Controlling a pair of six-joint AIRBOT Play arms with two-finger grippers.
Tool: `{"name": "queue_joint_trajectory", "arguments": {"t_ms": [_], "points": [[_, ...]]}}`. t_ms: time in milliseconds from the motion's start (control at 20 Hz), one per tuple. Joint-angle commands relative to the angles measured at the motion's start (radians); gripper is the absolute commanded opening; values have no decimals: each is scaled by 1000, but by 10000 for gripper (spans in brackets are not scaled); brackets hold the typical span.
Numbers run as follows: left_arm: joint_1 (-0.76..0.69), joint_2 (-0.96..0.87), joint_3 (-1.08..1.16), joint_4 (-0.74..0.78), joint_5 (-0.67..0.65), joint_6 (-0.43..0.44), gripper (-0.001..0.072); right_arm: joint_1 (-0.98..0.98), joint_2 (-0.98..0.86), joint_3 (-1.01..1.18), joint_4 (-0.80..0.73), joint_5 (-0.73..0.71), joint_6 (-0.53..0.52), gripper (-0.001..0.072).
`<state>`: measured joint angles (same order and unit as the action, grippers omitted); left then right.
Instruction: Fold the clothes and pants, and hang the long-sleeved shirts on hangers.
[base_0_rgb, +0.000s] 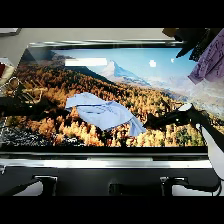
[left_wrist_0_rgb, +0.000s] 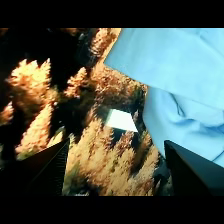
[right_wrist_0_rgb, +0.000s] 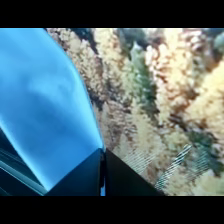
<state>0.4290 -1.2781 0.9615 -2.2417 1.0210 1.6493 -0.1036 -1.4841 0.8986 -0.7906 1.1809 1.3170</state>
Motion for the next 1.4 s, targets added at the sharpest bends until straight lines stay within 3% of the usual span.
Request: {"name": "queue_joint_trajectory", "arguments": {"t_ms": [0,300,700,800,900,950,1150,1350], "points": [[8,-103,-31,-147,-97,112,665,0,57,1,-25,45,46,29],[0,-270,-4,-366,-145,282,612,1,109,1,-60,84,84,29],[-82,-418,145,-389,-186,295,591,1,112,1,-64,115,94,29],[-100,-443,174,-388,-195,272,255,1,114,1,-64,114,93,29],[-107,-441,176,-389,-217,270,58,1,129,1,-69,101,92,29],[-108,-441,176,-389,-217,270,19,1,142,1,-72,89,89,28],[-105,-403,176,-388,-196,270,17,1,215,6,-94,35,85,28],[-64,-251,250,-370,-114,270,16,1,310,127,-151,-31,75,27]]}}
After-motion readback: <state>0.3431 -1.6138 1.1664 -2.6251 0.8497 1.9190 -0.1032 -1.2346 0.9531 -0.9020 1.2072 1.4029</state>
